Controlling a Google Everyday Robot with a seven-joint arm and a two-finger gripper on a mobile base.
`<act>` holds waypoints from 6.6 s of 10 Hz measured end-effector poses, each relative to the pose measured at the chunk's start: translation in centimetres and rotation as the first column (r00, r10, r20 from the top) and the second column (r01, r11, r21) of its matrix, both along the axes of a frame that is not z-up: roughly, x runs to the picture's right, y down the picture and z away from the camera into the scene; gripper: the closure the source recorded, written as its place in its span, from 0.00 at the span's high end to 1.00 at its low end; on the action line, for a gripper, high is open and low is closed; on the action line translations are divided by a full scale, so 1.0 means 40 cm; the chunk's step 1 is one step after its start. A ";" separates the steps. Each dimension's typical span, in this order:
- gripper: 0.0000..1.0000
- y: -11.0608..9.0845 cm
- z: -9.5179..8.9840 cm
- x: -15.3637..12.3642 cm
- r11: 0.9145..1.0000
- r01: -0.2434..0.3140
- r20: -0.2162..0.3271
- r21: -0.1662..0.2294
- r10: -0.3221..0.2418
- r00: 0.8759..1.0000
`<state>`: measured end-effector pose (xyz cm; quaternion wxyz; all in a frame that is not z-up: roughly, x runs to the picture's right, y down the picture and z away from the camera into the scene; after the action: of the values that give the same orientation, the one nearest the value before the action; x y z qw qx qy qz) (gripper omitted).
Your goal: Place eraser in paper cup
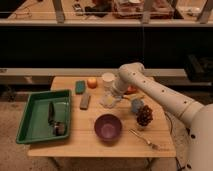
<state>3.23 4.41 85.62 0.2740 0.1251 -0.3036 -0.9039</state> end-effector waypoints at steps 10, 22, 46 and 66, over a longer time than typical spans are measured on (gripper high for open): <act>0.80 0.000 0.000 0.000 1.000 0.000 0.000 0.000 0.000 1.000; 0.80 -0.075 0.023 -0.065 0.988 -0.155 -0.185 -0.020 0.148 0.971; 0.80 -0.001 0.209 -0.369 0.911 -0.410 -0.420 -0.042 0.357 0.835; 0.40 -0.115 0.123 -0.321 0.913 -0.404 -0.333 -0.051 0.366 0.869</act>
<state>-9.60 -0.19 90.55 0.5008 0.0201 -0.2781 -0.8194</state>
